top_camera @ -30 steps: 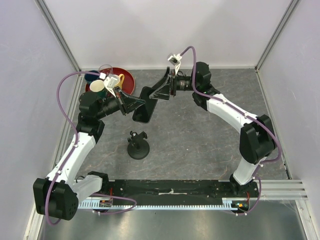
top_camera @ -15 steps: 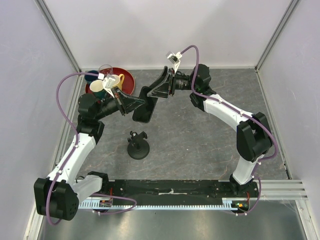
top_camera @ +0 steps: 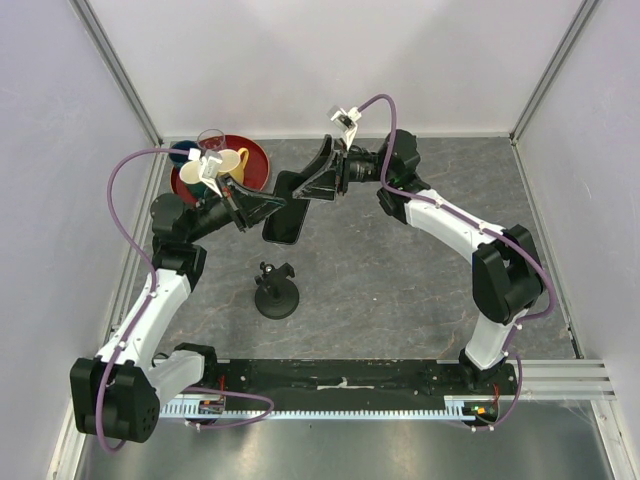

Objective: Place the phone on the phone stand

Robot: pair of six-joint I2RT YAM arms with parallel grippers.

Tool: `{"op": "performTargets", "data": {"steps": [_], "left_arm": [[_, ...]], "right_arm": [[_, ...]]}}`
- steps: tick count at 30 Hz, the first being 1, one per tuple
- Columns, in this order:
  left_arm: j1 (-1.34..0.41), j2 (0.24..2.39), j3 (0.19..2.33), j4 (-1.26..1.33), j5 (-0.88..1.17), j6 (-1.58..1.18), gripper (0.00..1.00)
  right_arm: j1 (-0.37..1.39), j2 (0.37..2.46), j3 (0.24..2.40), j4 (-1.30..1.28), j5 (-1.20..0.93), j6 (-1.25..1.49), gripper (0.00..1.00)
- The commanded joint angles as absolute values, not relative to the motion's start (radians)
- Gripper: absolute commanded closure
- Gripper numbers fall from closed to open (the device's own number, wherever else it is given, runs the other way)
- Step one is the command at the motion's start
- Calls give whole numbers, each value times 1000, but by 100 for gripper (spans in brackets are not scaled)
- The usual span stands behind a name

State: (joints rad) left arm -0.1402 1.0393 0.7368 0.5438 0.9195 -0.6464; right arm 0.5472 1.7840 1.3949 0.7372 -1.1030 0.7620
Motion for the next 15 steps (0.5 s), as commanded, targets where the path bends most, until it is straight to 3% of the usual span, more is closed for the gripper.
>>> {"op": "performTargets", "data": {"steps": [1, 15], "left_arm": [[-132, 1025, 747, 672, 948, -712, 98], [-133, 1035, 750, 680, 960, -729, 98]], "right_arm": [[563, 1795, 1423, 752, -1120, 732, 43], [581, 1801, 1416, 876, -1075, 822, 81]]}}
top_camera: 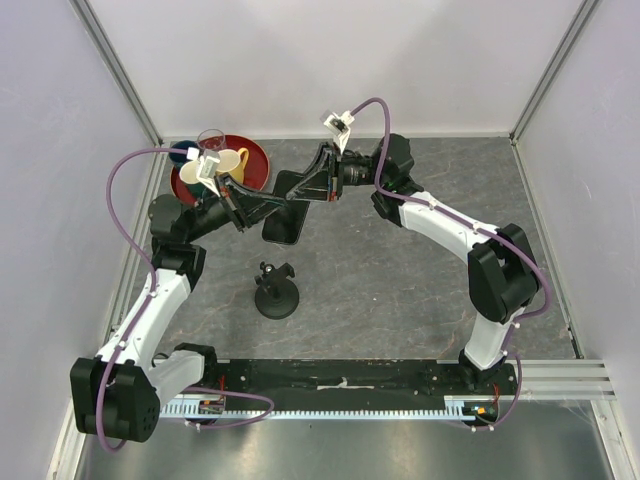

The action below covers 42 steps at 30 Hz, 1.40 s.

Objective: Place the phone on the phone stand

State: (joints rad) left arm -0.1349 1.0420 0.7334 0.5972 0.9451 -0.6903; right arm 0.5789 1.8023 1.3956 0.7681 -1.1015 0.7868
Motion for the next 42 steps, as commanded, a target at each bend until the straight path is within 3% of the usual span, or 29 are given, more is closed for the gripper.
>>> {"op": "performTargets", "data": {"steps": [1, 3, 10, 18, 21, 30, 38, 39, 40, 42], "left_arm": [[-133, 1037, 750, 681, 960, -727, 98], [-133, 1040, 753, 680, 962, -727, 98], [-133, 1045, 752, 673, 960, -726, 98], [-133, 1051, 756, 675, 962, -729, 98], [-132, 1049, 755, 675, 960, -729, 98], [-121, 1037, 749, 681, 943, -732, 98], [-121, 1046, 749, 700, 962, -753, 98], [-123, 1048, 749, 699, 963, -755, 98], [-123, 1052, 750, 698, 962, -759, 98], [-121, 1057, 762, 678, 959, -758, 98]], "right_arm": [[581, 1799, 1413, 894, -1071, 831, 83], [581, 1805, 1413, 905, -1069, 850, 83], [563, 1806, 1396, 971, -1058, 902, 65], [548, 1815, 1394, 980, -1083, 913, 73], [549, 1830, 1402, 974, -1094, 913, 63], [565, 1829, 1414, 896, -1124, 847, 60], [578, 1824, 1417, 900, -1109, 838, 79], [578, 1824, 1416, 920, -1108, 842, 93], [581, 1815, 1414, 931, -1100, 848, 100], [581, 1801, 1388, 960, -1060, 842, 100]]}}
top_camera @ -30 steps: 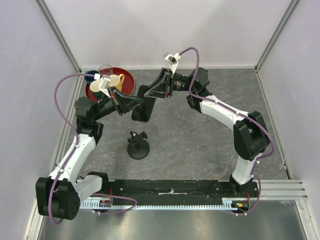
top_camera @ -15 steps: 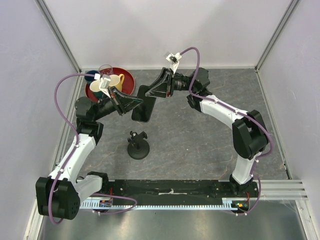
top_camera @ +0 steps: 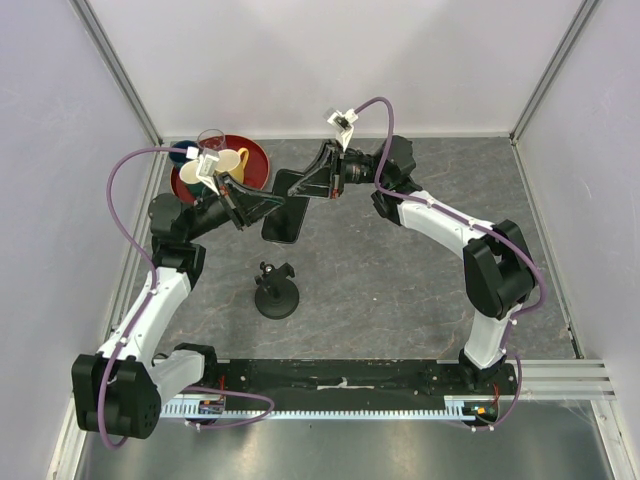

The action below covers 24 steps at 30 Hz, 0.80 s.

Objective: Place the phone on the phone stand

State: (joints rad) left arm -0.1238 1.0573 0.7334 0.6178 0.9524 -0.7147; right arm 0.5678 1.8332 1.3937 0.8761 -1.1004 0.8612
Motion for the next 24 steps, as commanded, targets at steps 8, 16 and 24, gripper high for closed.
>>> {"op": "performTargets", "data": {"steps": [8, 16, 24], "left_arm": [[-202, 976, 877, 95, 579, -445, 43], [-302, 845, 939, -379, 164, -426, 47], [-455, 653, 900, -670, 34, -609, 47]], "right_arm": [[555, 1658, 1385, 458, -725, 487, 100], [451, 1617, 1376, 241, -499, 448, 100], [431, 1551, 1333, 265, -528, 463, 100]]}}
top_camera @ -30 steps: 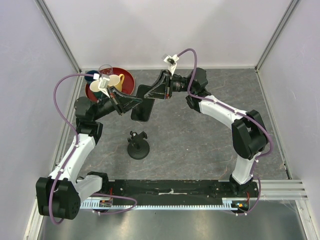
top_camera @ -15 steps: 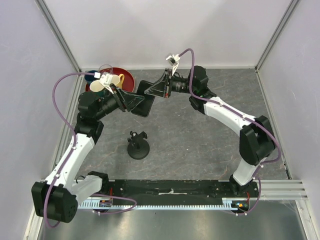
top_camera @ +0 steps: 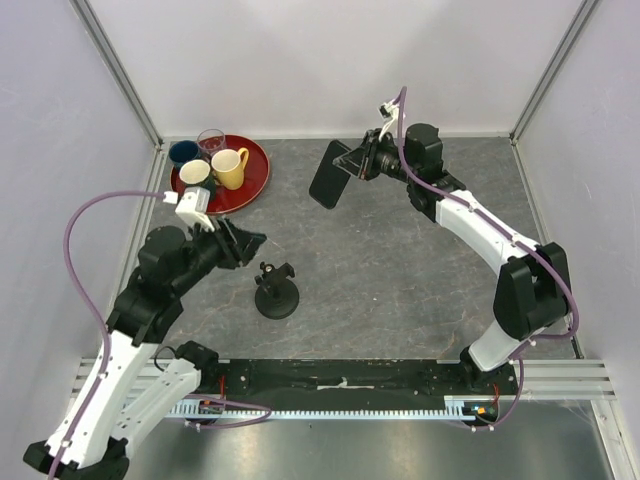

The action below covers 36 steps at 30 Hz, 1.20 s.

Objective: Place the phone on the phone stand

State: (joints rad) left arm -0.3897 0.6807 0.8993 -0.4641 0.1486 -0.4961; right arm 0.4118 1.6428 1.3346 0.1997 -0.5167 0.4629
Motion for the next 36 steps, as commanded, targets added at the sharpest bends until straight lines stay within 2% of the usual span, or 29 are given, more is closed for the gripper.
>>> {"op": "performTargets", "data": {"steps": [1, 8, 18, 24, 27, 28, 31, 34, 36], "left_arm": [[-471, 655, 900, -731, 8, -630, 46], [-594, 699, 899, -879, -72, -721, 43], [-699, 767, 894, -920, -112, -796, 41], [-726, 799, 888, -913, -137, -819, 46], [-727, 816, 871, -870, -140, -810, 57], [-727, 819, 867, -849, -143, -802, 69], [-729, 828, 856, -789, -159, -737, 85], [-729, 848, 848, -723, -147, -606, 98], [-729, 862, 860, -669, -120, -502, 98]], "right_arm": [[433, 1537, 1330, 270, -531, 466, 100], [431, 1493, 1305, 278, -541, 469, 100], [431, 1505, 1295, 311, -569, 492, 100], [431, 1517, 1301, 318, -581, 494, 100], [430, 1525, 1301, 318, -589, 497, 100], [431, 1526, 1302, 321, -591, 497, 100], [431, 1522, 1299, 325, -595, 492, 100], [431, 1523, 1298, 324, -598, 486, 100], [433, 1525, 1299, 319, -600, 480, 100]]}}
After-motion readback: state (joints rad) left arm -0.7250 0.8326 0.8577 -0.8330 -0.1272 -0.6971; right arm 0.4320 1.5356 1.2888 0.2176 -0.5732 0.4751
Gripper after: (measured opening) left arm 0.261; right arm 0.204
